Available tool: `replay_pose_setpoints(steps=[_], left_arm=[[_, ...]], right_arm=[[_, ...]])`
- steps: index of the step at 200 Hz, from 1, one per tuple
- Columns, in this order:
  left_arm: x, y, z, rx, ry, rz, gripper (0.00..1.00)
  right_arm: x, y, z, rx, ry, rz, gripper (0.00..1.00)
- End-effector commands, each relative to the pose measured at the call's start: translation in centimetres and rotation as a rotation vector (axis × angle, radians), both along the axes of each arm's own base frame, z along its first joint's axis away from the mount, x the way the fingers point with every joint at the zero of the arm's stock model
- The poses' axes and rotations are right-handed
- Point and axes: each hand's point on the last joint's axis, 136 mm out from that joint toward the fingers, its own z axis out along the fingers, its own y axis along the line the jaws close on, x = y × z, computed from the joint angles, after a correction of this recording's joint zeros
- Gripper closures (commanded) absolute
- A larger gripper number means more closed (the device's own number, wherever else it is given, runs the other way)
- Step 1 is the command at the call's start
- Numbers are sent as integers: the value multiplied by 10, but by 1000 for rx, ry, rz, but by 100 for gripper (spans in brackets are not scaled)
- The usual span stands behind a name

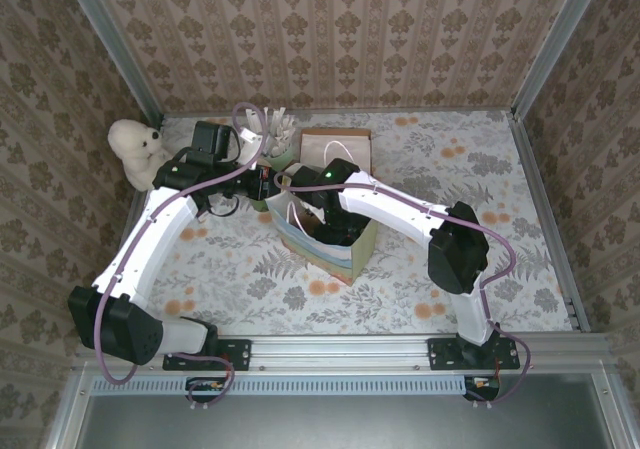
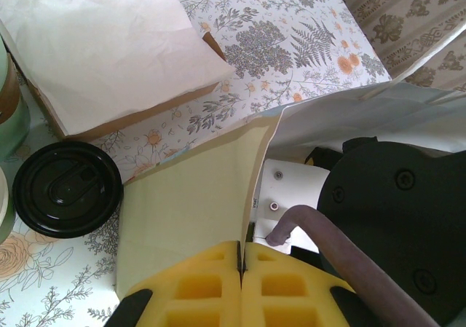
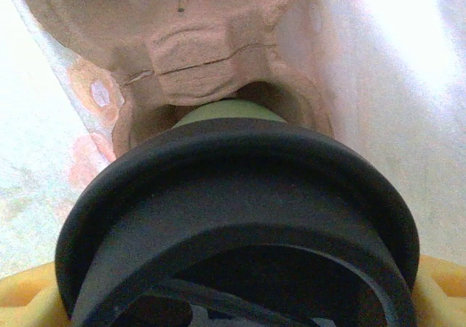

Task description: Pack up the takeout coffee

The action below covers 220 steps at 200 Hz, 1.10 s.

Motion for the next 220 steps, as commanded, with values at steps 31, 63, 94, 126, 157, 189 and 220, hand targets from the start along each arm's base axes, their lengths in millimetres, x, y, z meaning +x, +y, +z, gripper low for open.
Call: replay_pose_setpoints(steps=[31, 63, 94, 126, 157, 189, 220], left_arm=[[-1, -4, 11, -32, -11, -15, 100], [-1, -4, 11, -31, -11, -15, 100], [-1, -4, 10, -31, -10, -15, 100], [-1, -4, 10, -31, -9, -14, 100], [-1, -4, 10, -32, -10, -15, 100], [-1, -4, 10, -32, -10, -15, 100], [0, -4, 11, -31, -11, -15, 100]], right_arm=[[-5, -7, -9, -34, 31, 0, 35], [-3, -6, -12, -25, 25, -1, 35], [0, -4, -17, -11, 11, -9, 35], [2, 0, -21, 19, -6, -13, 35], [4, 2, -22, 57, -20, -27, 35], [5, 2, -25, 66, -23, -31, 35], [5, 3, -27, 74, -21, -30, 36]])
